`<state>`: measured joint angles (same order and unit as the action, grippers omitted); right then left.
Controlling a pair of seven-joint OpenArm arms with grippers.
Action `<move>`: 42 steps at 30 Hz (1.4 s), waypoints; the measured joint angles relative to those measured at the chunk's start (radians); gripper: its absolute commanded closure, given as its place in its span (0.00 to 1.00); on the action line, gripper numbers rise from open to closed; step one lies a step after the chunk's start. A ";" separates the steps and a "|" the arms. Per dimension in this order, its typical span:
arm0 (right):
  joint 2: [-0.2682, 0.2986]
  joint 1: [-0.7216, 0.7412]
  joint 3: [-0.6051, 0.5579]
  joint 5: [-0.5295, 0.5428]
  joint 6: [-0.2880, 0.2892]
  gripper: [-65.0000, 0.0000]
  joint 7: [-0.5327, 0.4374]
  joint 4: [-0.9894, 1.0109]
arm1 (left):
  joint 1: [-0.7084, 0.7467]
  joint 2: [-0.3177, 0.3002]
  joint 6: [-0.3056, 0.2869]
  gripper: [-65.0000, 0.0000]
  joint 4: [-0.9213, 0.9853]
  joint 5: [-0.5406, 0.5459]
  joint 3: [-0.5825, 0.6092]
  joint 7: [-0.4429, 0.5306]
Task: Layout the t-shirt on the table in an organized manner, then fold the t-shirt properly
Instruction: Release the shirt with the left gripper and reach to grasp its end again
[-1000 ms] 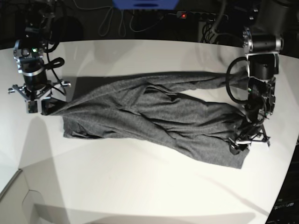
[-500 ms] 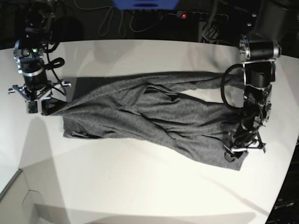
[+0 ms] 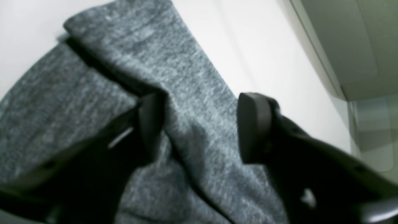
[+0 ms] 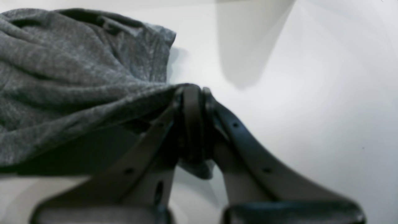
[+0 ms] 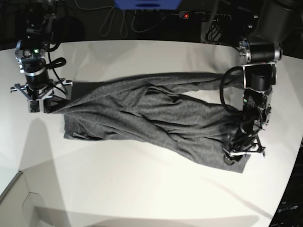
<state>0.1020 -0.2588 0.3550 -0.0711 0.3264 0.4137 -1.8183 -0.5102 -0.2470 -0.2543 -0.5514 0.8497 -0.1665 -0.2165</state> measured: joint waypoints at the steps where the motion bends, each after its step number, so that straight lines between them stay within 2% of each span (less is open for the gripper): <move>1: 0.000 0.002 -0.001 0.000 0.000 1.00 0.000 0.000 | 0.000 -0.002 0.000 0.66 0.000 -0.001 0.000 0.000; 4: 0.000 0.023 -0.001 0.000 0.000 1.00 -0.002 0.000 | 0.000 -0.002 0.000 0.99 0.000 0.000 0.000 0.000; 5: 0.000 0.026 -0.001 0.000 0.000 1.00 -0.004 0.000 | 0.000 -0.001 0.000 1.00 0.000 -0.001 0.000 0.000; 7: 0.000 0.028 -0.001 0.000 0.000 1.00 -0.007 0.000 | 0.000 0.000 0.000 0.97 0.000 -0.003 0.000 0.000; 12: 0.000 0.031 -0.001 0.000 0.000 1.00 -0.006 0.000 | 0.004 -0.005 0.000 1.00 -0.028 0.006 -0.001 -0.010; 17: 0.000 0.067 -0.002 0.000 0.002 1.00 0.007 0.001 | 0.050 -0.004 0.003 1.00 -0.261 0.026 -0.009 -0.029; 20: 0.000 0.089 0.000 0.000 0.000 1.00 0.004 0.001 | 0.109 -0.002 -0.008 1.00 -0.425 0.076 -0.079 -0.117; 24: 0.020 0.121 0.000 -0.003 0.001 1.00 0.009 0.002 | 0.185 -0.004 0.006 1.00 -0.573 0.087 -0.224 -0.251; 30: 0.031 0.177 0.002 0.000 0.002 1.00 0.008 0.002 | 0.277 -0.001 0.000 1.00 -0.768 0.098 -0.388 -0.389; 32: 0.041 0.183 0.004 -0.002 -0.001 1.00 0.005 -0.002 | 0.333 -0.002 -0.004 1.00 -0.831 0.161 -0.450 -0.439; 35: 0.041 0.179 0.005 -0.002 0.001 1.00 0.005 -0.007 | 0.433 -0.013 -0.004 1.00 -0.876 0.271 -0.520 -0.458; 37: 0.041 0.166 0.009 0.000 0.003 1.00 0.010 -0.032 | 0.499 -0.034 -0.003 1.00 -0.902 0.317 -0.526 -0.480; 42: 0.036 0.096 0.039 -0.002 0.000 1.00 0.002 -0.135 | 0.650 -0.044 -0.014 1.00 -0.999 0.424 -0.557 -0.486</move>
<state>0.1379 -0.1631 0.3935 -0.0727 0.3260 0.4152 -1.9530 0.1394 -0.2909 -0.2687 -1.5505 1.2736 -0.7238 -0.7021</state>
